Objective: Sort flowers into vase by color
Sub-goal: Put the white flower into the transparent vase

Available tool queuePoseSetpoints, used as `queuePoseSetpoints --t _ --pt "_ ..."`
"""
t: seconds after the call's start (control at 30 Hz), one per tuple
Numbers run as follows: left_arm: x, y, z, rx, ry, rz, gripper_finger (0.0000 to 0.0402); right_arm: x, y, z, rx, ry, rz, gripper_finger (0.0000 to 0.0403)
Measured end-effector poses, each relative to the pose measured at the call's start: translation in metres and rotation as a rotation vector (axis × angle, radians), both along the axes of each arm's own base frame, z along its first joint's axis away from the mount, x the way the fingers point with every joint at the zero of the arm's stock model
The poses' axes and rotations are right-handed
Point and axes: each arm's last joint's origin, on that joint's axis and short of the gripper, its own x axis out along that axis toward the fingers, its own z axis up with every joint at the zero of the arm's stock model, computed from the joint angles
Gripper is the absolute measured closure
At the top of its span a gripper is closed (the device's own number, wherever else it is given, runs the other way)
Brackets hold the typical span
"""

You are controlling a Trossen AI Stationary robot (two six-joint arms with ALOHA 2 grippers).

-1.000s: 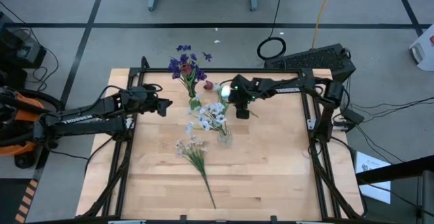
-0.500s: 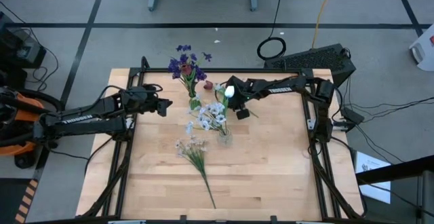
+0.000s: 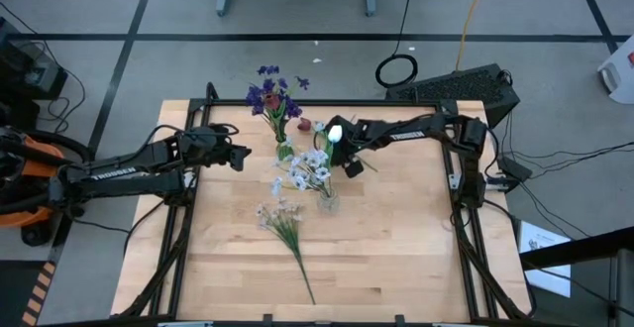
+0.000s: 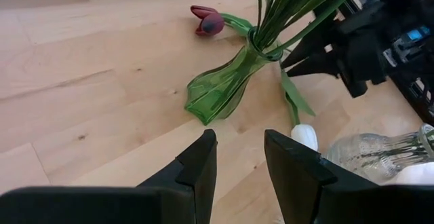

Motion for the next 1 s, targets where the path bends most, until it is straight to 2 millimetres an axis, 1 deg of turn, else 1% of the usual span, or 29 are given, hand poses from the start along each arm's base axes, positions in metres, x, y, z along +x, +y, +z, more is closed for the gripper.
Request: queuePoseSetpoints --t 0.2,0.3,0.37,0.43,0.5,0.6,0.67,0.73,0.87,1.0 --pt "0.000 0.000 0.000 0.000 0.000 0.000 0.0272 0.000 0.000 -0.012 0.016 0.039 -0.010 0.0333" --pt "0.000 0.000 0.000 -0.003 -0.002 -0.004 0.0272 0.001 0.002 -0.013 0.037 0.041 -0.066 0.0366" --pt "0.000 0.000 0.000 -0.005 -0.002 -0.007 0.0272 -0.001 0.002 -0.009 0.065 0.033 -0.122 0.0391" --pt "0.000 0.000 0.000 -0.005 -0.002 -0.007 0.0272 -0.003 0.002 -0.005 0.070 0.033 -0.179 0.0394" --pt "0.000 0.000 0.000 -0.006 -0.003 -0.008 0.0272 -0.008 0.004 0.005 0.045 0.045 -0.234 0.0397" --pt "0.000 -0.001 0.000 -0.014 -0.005 -0.021 0.0272 -0.013 0.007 0.032 0.000 -0.003 -0.323 0.0400" --pt "0.000 -0.001 0.000 -0.022 -0.007 -0.032 0.0272 -0.020 0.009 0.047 0.016 -0.032 -0.411 0.0401" --pt "0.000 -0.001 0.000 -0.024 -0.006 -0.035 0.0272 -0.027 0.011 0.061 0.069 -0.064 -0.509 0.0401" --pt "0.000 -0.001 0.000 -0.027 -0.006 -0.038 0.0272 -0.048 0.017 0.093 0.161 -0.140 -0.774 0.0402" --pt "0.000 -0.002 -0.001 -0.044 0.003 -0.055 0.0272 -0.073 0.025 0.104 0.270 -0.111 -1.077 0.0402"
